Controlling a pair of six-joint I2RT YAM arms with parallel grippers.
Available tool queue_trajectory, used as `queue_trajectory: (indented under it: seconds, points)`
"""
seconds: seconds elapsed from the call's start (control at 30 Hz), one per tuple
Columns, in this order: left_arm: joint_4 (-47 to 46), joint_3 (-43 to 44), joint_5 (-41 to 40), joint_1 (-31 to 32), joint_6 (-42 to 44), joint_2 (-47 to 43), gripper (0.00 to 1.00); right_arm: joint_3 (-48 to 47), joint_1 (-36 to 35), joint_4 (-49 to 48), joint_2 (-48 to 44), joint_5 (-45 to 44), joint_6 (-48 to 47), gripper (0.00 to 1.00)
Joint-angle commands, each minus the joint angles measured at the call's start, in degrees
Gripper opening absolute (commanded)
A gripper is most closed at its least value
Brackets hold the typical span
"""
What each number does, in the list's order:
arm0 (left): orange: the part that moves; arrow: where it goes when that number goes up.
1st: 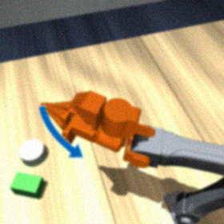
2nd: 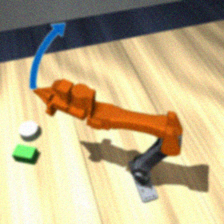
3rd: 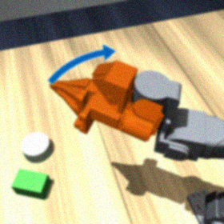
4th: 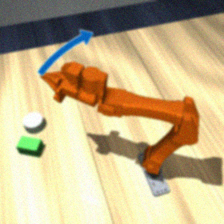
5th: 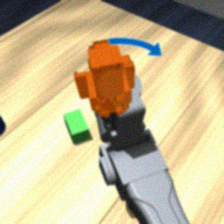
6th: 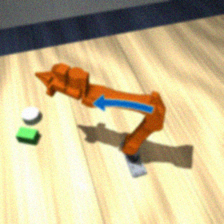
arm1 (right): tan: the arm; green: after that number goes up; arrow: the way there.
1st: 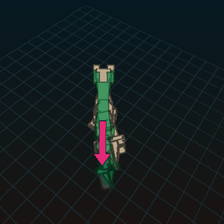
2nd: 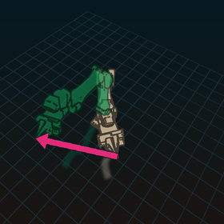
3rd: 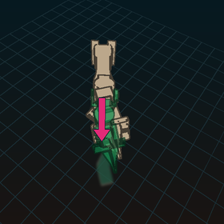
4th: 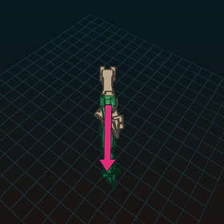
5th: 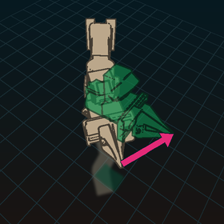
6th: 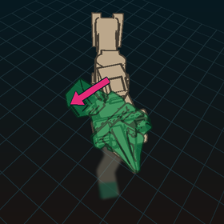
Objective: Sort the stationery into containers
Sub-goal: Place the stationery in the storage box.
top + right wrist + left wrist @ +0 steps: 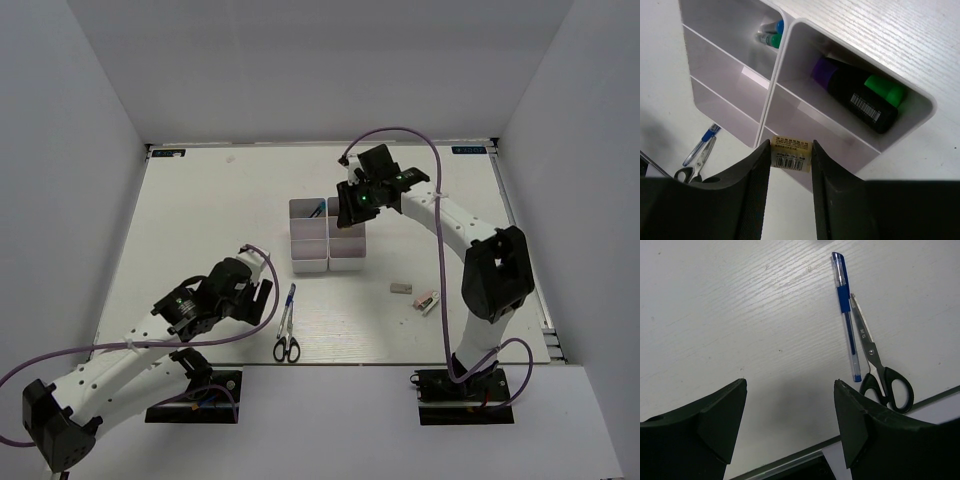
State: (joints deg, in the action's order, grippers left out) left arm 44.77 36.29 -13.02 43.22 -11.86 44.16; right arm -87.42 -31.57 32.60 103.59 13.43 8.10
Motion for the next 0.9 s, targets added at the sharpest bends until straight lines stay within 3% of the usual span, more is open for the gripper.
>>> queue_trajectory:
  seconds: [0.0, 0.17, 0.33, 0.53, 0.57, 0.63, 0.67, 0.7, 0.77, 0.87]
  points:
    - [-1.35, -0.26, 2.38, -0.33, 0.87, -0.13, 0.81, -1.62, -0.16, 0.18, -0.67, -0.43, 0.69, 0.32]
    - [-2.06, -0.43, 5.01, -0.16, 1.40, -0.04, 0.79, -1.53, -0.33, 0.53, -2.51, 0.98, -0.45, 0.45]
    - [-4.43, -0.17, 11.24, -0.24, 2.45, 1.62, 0.57, -0.91, -0.15, 1.15, -5.59, 2.22, -1.50, 0.51]
    - [-5.13, 2.38, 12.32, 2.83, 3.16, 5.23, 0.45, -1.53, 0.20, 2.29, -6.38, 1.42, -2.38, 0.51]
    - [-6.35, 3.16, 11.88, 3.62, 3.33, 5.32, 0.34, -1.53, 0.28, 2.55, -6.56, 0.73, -2.82, 0.49]
    - [-7.33, 4.74, 11.70, 6.76, 3.86, 7.33, 0.24, 0.21, 0.37, 3.26, -9.19, 0.11, -6.51, 0.40]
    - [-8.46, 6.84, 11.70, 7.92, 3.95, 9.43, 0.16, 1.36, 0.55, 3.61, -10.24, 0.19, -10.43, 0.17]
    - [-8.82, 7.99, 11.70, 10.28, 4.30, 10.76, 0.12, 2.68, 0.55, 3.26, -14.95, 0.45, -15.78, 0.00]
    - [-9.96, 13.86, 11.78, 14.76, 4.74, 17.67, 0.01, 11.60, 0.90, 2.12, -18.41, -0.50, -23.25, 0.00]
    - [-13.02, 19.94, 12.31, 18.73, 4.83, 27.36, 0.01, 29.06, 2.21, -3.76, -31.74, -5.23, -32.96, 0.00]
